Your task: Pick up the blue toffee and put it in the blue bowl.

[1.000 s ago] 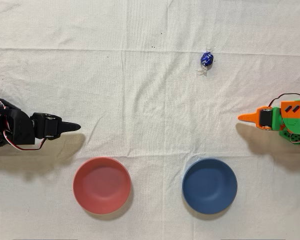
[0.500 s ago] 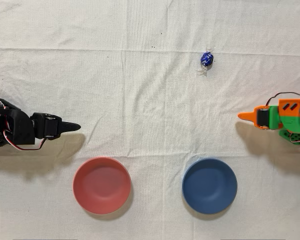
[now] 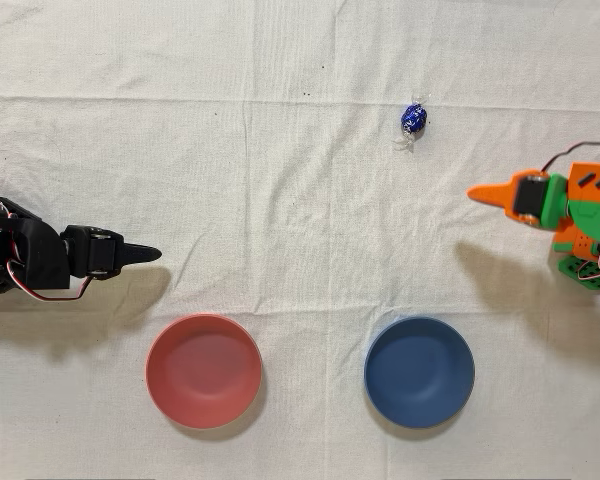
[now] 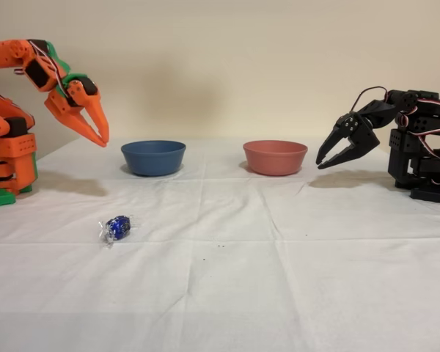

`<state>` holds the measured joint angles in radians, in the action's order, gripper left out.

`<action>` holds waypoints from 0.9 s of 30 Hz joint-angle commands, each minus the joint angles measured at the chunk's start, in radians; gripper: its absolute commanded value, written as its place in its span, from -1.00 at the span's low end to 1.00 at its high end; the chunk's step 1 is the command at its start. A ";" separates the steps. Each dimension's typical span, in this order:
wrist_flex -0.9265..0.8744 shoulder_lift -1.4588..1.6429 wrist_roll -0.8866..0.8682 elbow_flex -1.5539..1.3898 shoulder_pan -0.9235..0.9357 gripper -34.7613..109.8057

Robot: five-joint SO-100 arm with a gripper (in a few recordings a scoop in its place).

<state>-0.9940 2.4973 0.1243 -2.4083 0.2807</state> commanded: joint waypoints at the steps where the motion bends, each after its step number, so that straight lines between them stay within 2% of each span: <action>1: -0.012 -0.040 -0.054 0.094 0.075 -0.52; 6: -0.025 -0.163 -0.086 0.166 0.186 -0.52; 10: -0.029 -0.253 -0.040 0.227 0.262 -0.52; 27: 0.020 -0.589 -0.081 0.428 0.330 -0.52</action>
<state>-0.9894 1.9390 0.0353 -2.0801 0.5875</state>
